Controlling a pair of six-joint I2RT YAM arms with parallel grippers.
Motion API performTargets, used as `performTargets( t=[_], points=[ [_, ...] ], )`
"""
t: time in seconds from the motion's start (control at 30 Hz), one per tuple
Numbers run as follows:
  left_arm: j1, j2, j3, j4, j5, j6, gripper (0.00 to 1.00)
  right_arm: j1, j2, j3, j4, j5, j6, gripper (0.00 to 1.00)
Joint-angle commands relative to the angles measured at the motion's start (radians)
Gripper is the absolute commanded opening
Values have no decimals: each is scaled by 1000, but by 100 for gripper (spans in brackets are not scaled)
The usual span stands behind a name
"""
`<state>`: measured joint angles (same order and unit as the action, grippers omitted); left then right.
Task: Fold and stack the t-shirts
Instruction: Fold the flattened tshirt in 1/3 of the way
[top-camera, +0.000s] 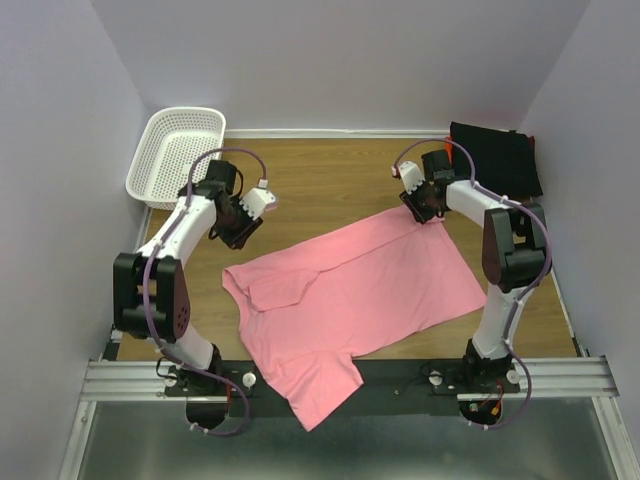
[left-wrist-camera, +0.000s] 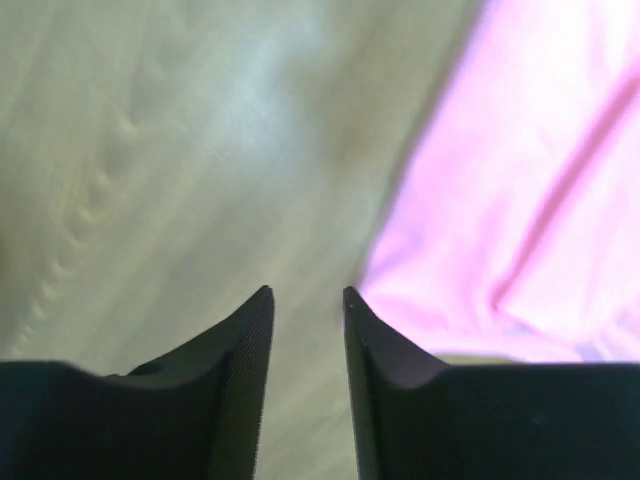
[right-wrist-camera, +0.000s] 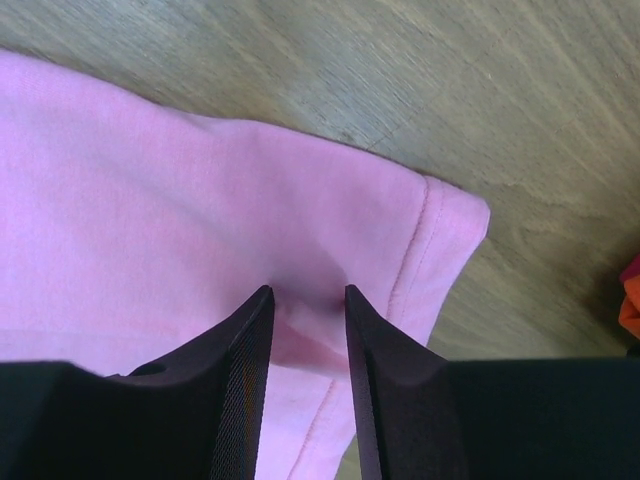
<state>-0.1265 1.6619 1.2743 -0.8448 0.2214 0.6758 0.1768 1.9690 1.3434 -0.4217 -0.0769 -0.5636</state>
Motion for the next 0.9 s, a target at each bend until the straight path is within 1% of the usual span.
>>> performTargets(
  t=[0.0, 0.03, 0.1, 0.37, 0.4, 0.43, 0.47, 0.5, 0.57, 0.6, 0.7, 0.73, 0.77, 0.8, 0.87],
  points=[
    [7, -83, -179, -45, -23, 33, 48, -2, -41, 5, -55, -24, 19, 44],
    [7, -93, -199, -22, -36, 33, 51, 0, -41, 8, -61, -27, 18, 44],
    [8, -88, -240, 7, -72, 27, 53, -2, -36, 19, -71, -35, 13, 45],
    [8, 13, -263, 128, -128, 11, 52, -2, 13, 30, -101, -24, -16, 45],
    [8, 24, -263, 133, -131, 14, 49, -2, 17, 27, -103, -21, -19, 45],
    [8, 38, -262, 136, -135, 16, 36, -2, 22, 22, -103, -14, -19, 45],
    [8, 67, -253, 142, -137, 24, 30, -2, 33, 20, -103, -9, -21, 45],
    [8, 82, -245, 147, -145, 25, 18, -2, 37, 19, -103, 2, -22, 45],
    [8, 136, -222, 161, -152, 31, 7, -2, 45, 11, -104, 12, -22, 45],
    [10, 154, -186, 167, -168, 33, 0, -2, 48, 10, -103, 22, -21, 45],
    [24, 248, -83, 179, -198, 39, 0, -3, 47, -1, -103, 37, -15, 45],
    [27, 248, -52, 178, -203, 42, 0, -2, 42, -6, -104, 40, -15, 45],
    [31, 283, -20, 174, -208, 47, 0, -2, 38, -10, -104, 40, -15, 45],
    [39, 300, 46, 171, -212, 56, 0, -2, 25, -19, -104, 35, -15, 45],
    [47, 360, 118, 158, -214, 62, 0, -3, 16, -29, -107, 34, -13, 45]
  ],
)
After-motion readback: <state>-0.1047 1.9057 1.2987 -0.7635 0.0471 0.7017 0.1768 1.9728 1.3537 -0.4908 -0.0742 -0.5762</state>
